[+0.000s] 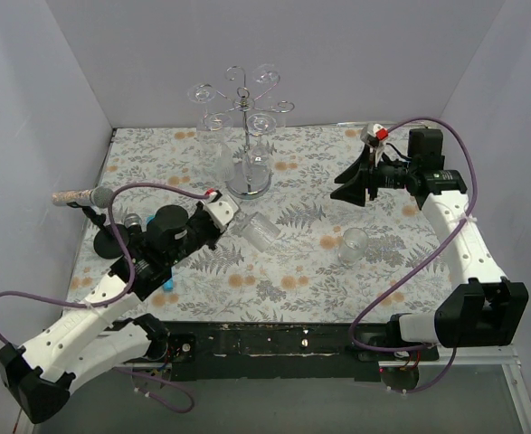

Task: Place the wine glass upside down on the wine glass rack
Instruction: Turn the wine glass upside down at the wine rack.

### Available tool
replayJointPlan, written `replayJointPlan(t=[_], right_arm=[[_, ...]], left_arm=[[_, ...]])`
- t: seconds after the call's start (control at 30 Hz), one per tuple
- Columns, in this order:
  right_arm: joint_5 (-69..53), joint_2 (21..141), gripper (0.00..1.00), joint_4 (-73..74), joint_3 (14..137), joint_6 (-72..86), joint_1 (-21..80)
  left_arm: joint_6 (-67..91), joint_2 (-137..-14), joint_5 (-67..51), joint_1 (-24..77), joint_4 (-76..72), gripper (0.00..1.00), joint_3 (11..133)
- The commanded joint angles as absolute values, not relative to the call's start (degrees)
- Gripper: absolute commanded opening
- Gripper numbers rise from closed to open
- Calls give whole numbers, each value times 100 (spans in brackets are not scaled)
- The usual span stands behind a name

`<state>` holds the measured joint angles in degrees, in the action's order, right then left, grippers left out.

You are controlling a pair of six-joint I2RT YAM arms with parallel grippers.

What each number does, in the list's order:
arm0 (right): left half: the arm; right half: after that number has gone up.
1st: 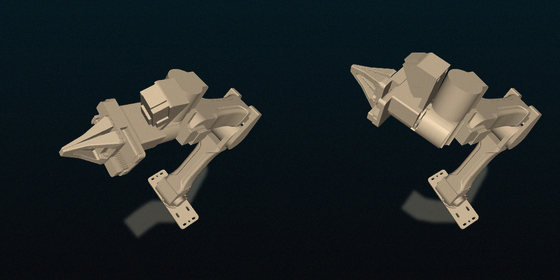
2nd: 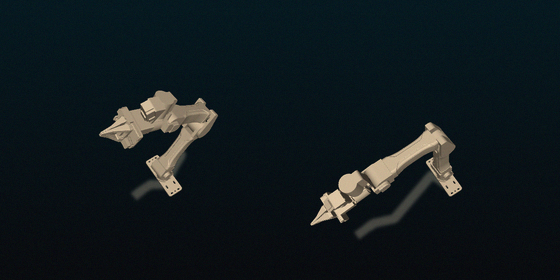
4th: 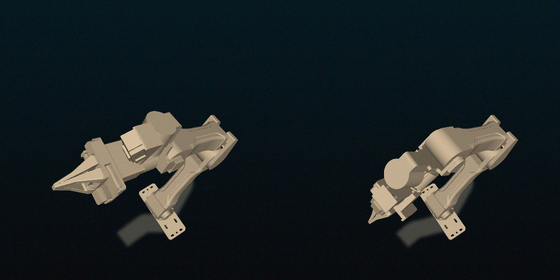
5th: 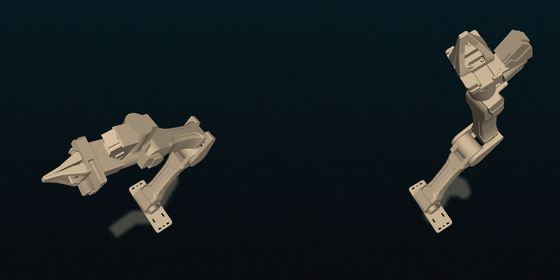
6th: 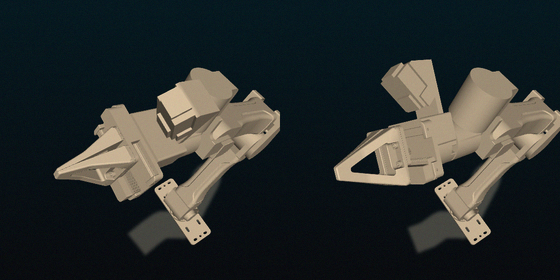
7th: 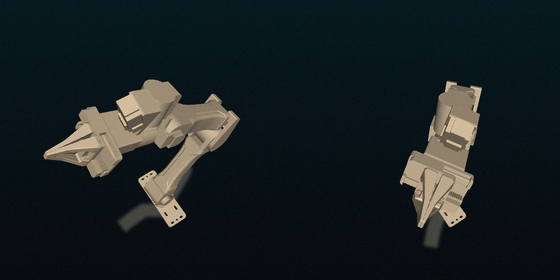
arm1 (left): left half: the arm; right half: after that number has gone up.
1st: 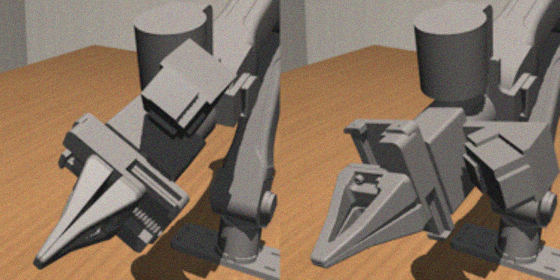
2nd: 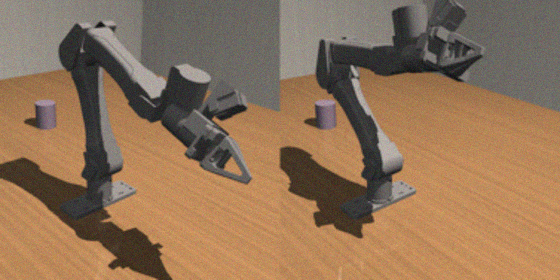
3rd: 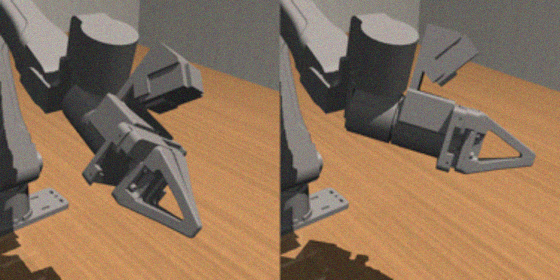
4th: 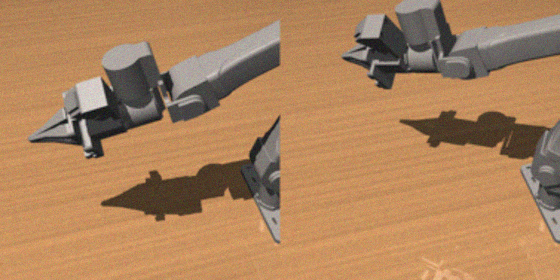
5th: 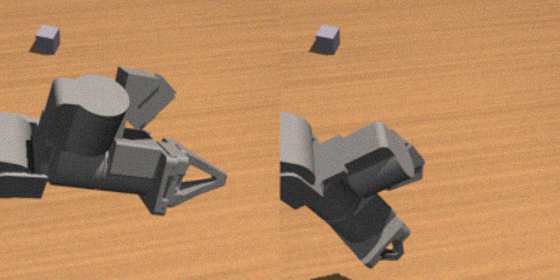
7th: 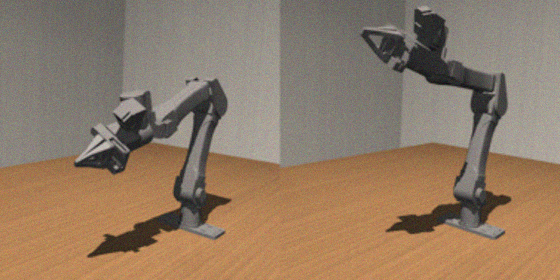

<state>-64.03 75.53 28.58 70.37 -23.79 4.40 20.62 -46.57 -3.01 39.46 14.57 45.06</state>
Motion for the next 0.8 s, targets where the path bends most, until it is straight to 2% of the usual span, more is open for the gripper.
replayJointPlan(t=[0.0,0.1,0.23,0.5,0.77], right_arm=[[-6706,7664,62,3357,7540,-2593,588],[-6697,7743,61,3323,7690,-2287,668],[-6513,7848,59,2779,7655,-1084,764],[-6601,7813,59,696,7146,2264,922],[-5942,7849,58,353,6602,4191,1116]], left_arm=[[1003,-4658,-79,4358,801,0,4738],[276,-4781,429,4745,362,0,4659],[-675,-5026,904,5281,-350,0,4527],[-2187,-5791,2020,6143,-1852,0,4140],[-3602,-6714,3075,6793,-4128,0,3578]])
